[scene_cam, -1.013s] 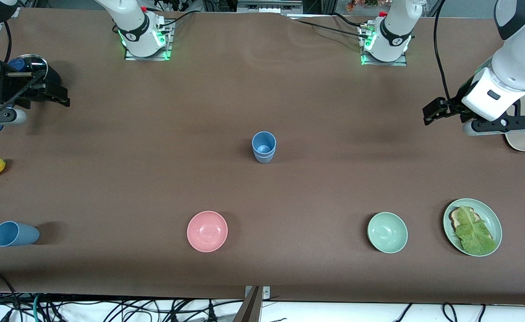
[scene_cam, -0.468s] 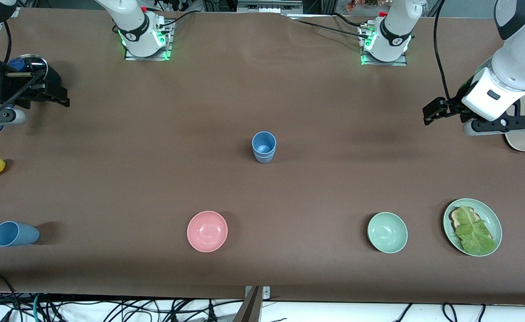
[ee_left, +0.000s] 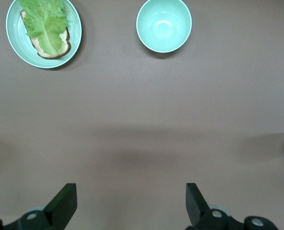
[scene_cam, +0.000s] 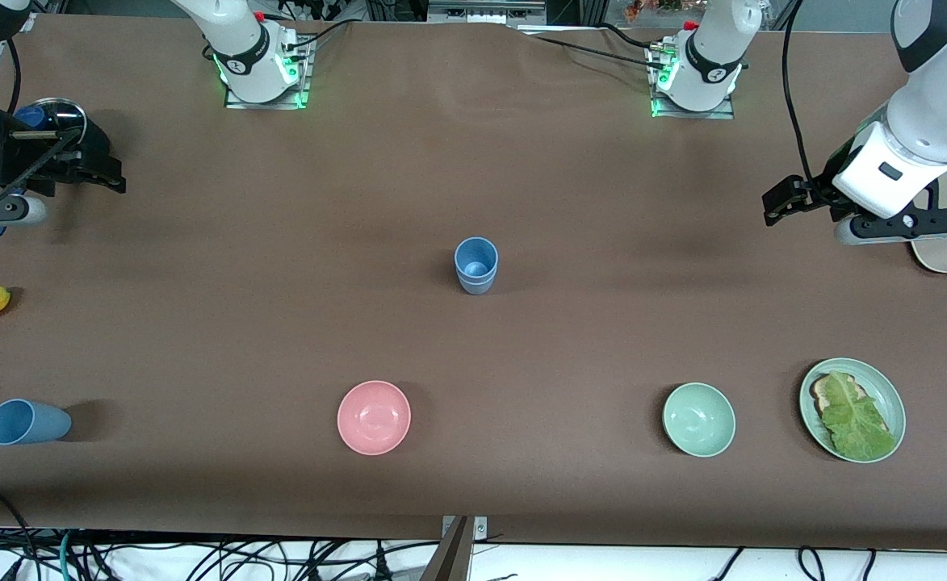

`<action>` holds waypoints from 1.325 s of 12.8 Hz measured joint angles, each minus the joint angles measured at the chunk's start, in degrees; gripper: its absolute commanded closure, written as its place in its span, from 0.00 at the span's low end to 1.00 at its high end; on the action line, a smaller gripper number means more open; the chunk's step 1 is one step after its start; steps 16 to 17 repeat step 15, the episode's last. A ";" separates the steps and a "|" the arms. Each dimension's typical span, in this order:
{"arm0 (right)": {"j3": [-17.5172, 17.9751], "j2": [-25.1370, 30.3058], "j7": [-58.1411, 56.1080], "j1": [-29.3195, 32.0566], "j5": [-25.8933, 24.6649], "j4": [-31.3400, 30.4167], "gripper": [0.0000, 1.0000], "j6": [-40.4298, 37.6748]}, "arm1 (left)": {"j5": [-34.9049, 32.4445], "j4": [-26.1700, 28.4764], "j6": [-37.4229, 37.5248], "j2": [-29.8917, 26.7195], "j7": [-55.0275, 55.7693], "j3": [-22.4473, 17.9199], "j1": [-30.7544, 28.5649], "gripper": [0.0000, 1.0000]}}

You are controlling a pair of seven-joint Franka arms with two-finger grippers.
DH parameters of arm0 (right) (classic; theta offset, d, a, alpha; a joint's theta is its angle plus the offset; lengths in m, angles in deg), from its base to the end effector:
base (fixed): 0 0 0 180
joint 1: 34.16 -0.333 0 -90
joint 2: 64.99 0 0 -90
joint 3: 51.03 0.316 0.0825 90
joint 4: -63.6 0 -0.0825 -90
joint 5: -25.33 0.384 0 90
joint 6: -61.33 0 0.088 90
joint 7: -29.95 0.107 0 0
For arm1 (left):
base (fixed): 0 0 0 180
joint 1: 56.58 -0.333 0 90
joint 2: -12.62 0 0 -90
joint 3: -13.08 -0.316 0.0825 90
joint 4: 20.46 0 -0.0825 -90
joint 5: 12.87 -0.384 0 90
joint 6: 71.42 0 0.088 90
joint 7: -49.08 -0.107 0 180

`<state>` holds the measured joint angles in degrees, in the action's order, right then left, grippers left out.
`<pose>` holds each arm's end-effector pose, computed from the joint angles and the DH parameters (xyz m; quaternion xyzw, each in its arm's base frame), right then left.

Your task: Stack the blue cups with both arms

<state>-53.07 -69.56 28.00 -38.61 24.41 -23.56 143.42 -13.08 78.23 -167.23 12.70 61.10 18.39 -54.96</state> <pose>0.5621 0.0226 0.5921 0.9957 0.0374 -0.0840 0.0098 0.5534 -0.0669 0.5605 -0.9987 -0.0442 0.0252 0.0060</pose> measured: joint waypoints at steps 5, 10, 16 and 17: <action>0.00 0.00 0.00 0.00 0.00 0.00 0.00 0.00 | 0.00 0.00 0.00 0.00 0.00 0.00 0.00 0.00; 0.00 0.00 0.00 0.00 0.00 0.00 0.00 0.00 | 0.00 0.00 0.00 0.00 0.00 0.00 -0.02 0.00; 0.00 -0.02 0.00 0.00 0.00 0.02 0.00 0.00 | 0.00 0.00 0.00 0.00 -0.86 0.00 -0.02 0.00; 0.00 -0.02 0.00 0.00 0.00 0.02 0.00 0.00 | 0.00 0.00 0.00 0.00 -0.86 0.00 -0.02 0.00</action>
